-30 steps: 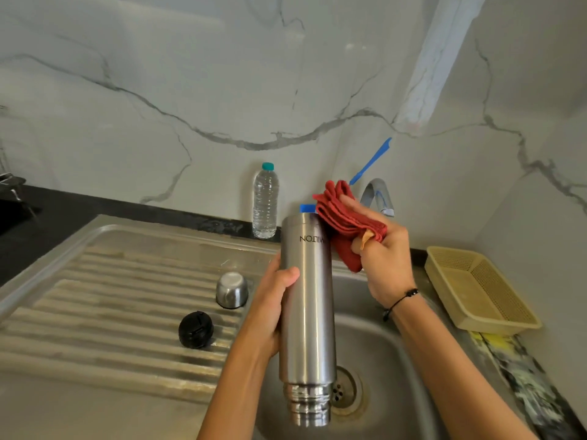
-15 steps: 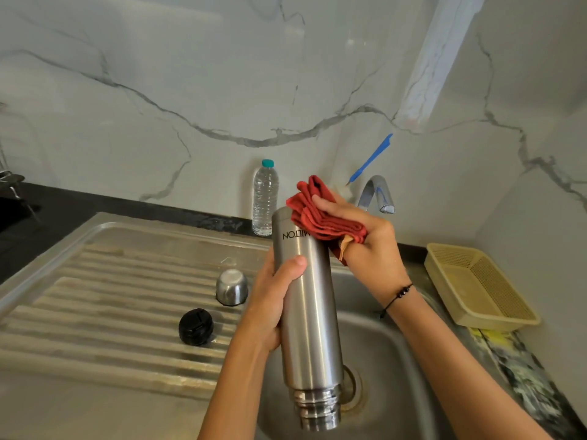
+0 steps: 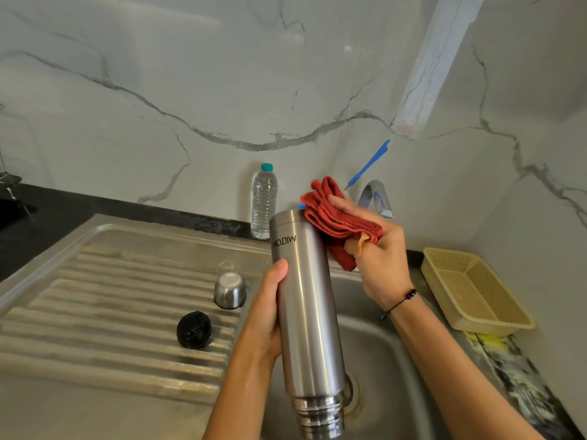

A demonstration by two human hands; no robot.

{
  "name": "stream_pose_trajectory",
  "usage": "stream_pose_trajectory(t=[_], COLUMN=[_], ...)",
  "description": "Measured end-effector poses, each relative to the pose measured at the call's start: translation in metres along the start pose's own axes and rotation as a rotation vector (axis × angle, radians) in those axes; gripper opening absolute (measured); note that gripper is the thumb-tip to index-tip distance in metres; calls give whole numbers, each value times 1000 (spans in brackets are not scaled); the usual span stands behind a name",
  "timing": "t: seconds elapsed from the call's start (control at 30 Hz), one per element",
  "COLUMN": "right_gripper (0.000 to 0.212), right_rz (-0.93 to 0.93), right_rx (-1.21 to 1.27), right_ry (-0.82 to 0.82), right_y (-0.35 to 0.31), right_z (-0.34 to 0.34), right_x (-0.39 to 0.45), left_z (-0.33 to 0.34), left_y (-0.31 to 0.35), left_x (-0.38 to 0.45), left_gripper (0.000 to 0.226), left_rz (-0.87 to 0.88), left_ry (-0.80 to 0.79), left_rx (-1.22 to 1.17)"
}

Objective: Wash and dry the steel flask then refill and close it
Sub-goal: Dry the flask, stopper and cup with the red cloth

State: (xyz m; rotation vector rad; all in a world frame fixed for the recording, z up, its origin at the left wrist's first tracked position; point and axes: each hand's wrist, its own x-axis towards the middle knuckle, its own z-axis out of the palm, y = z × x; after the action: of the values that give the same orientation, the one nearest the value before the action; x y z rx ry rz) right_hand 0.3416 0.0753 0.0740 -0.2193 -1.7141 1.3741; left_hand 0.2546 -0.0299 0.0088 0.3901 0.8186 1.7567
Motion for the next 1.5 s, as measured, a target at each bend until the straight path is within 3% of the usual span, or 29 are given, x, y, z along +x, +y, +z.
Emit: stream_pose_trajectory(t=[0.07, 0.13, 0.23, 0.37, 0.53, 0.67, 0.73, 0.83, 1.0, 1.07, 1.17, 1.23, 1.33, 1.4, 1.5], right_gripper=[54, 47, 51, 51, 60, 71, 67, 69, 59, 58, 57, 62, 63, 63, 52], right_rz=[-112, -259, -330, -199, 9, 99, 136, 139, 24, -98, -298, -364, -411, -408, -393], right_rx=[-116, -431, -722, -585, -133, -73, -62, -110, -83, -260, -652, -871, -923, -894, -783], right_ry=[-144, -250, -309, -284, -154, -40, 32, 94, 26, -77, -235, -261, -293, -279, -233], right_y=[-12, -16, -10, -2, -2, 6, 13, 17, -8, -17, -18, -17, -17, -15, -14], right_z=[3, 4, 8, 13, 11, 8, 2, -3, 0, 5, 16, 23, 24, 22, 17], right_x=[9, 16, 15, 6, -3, -8, -11, -12, -3, 2, 3, 0, -3, -4, -5], left_z=[-2, -4, -9, -17, -14, -10, -8, -6, -4, -5, -3, -4, -9, -7, -1], left_y=[4, 7, 14, 18, 13, 6, 3, 4, 8, 9, 14, 16, 18, 18, 16], left_x=[1, 3, 1, -3, -1, 1, 3, 1, 2, 3, -2, -2, -1, -3, -8], left_gripper=[54, 63, 50, 75, 87, 69, 65, 73, 68, 69, 49, 66, 94, 81, 43], left_rz=[31, 89, 182, 215, 130, 13, 16, 15, 15, 118, 166, 237, 328, 327, 285], left_ry=[48, 106, 131, 119, 54, -94, -184, -212, 65, 115, 47, 4, -53, -84, -56], left_rx=[30, 76, 146, 284, 160, 86, 41, 10, 71, 95, 123, 219, 248, 204, 95])
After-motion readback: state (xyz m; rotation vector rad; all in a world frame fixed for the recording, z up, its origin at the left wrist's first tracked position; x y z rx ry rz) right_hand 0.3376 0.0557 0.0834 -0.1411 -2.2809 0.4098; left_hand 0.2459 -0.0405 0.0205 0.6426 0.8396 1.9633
